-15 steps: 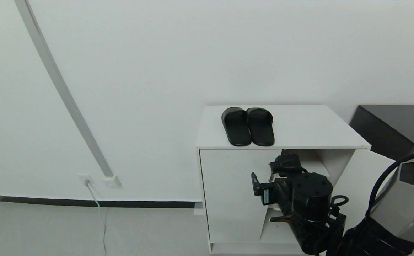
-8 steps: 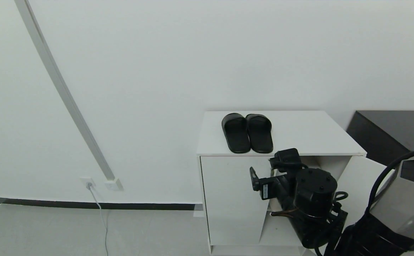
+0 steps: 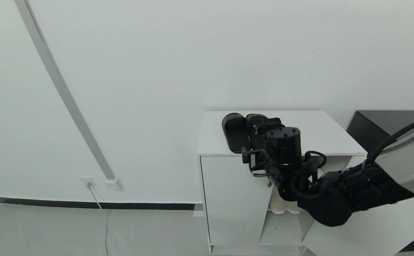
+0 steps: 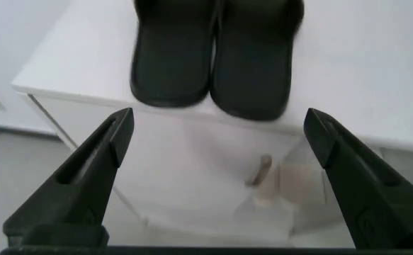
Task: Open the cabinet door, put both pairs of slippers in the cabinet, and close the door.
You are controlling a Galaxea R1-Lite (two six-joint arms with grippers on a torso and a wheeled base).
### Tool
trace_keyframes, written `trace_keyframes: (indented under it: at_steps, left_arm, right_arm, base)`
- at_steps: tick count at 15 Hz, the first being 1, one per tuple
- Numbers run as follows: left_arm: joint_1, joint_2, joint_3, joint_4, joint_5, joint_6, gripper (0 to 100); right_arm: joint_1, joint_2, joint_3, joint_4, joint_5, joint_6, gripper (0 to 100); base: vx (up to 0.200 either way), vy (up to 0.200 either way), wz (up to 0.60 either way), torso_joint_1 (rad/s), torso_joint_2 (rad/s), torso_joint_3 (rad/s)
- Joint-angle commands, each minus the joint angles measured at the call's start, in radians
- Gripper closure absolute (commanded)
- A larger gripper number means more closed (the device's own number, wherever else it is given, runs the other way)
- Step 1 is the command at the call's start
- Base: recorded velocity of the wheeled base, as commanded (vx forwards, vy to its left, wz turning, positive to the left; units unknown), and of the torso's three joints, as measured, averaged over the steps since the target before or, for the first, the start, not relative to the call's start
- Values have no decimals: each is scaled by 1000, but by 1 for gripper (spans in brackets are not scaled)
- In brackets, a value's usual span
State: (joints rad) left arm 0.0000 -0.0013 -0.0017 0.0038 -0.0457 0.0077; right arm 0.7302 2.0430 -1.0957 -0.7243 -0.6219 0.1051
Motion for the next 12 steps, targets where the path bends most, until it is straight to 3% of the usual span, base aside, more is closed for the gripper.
trace_keyframes:
  at_steps: [1, 4, 9, 12]
  left_arm:
    - [0, 1, 0, 1, 0, 0, 100]
    - [0, 1, 0, 1, 0, 2, 100]
    - [0, 1, 0, -1, 1, 0, 100]
    - [0, 1, 0, -1, 1, -2, 100]
  right_arm:
    - [11, -55, -177, 233, -27, 125, 0]
    - [12, -49, -185, 276, -48, 151, 0]
    - [31, -41, -81, 215, -48, 157, 0]
    - [37, 2, -10, 85, -39, 136, 0]
  base:
    - [200, 0, 0, 7, 7, -2]
    - [200, 0, 0, -6, 1, 2]
    - [200, 0, 0, 5, 2, -2]
    - [0, 0, 0, 0, 0, 0]
